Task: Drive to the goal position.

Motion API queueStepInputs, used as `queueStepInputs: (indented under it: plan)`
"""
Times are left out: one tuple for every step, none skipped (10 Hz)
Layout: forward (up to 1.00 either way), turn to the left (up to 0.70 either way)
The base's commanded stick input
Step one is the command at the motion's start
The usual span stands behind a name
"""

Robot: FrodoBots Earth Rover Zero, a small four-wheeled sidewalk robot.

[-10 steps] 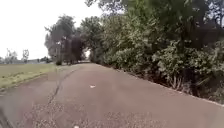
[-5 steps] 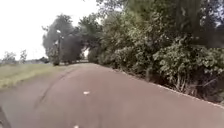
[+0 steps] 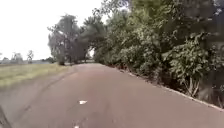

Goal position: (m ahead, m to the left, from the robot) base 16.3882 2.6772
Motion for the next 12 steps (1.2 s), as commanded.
queueStepInputs:
  plan:
    - [1.00,-0.04]
    - [1.00,-0.04]
    - [1.00,-0.04]
    - [1.00,-0.04]
    - [1.00,-0.05]
    - [1.00,-0.05]
    - [1.00,-0.07]
    - [1.00,-0.07]
    - [1.00,-0.09]
    - [1.00,-0.10]
    - [1.00,-0.10]
    - [1.00,-0.12]
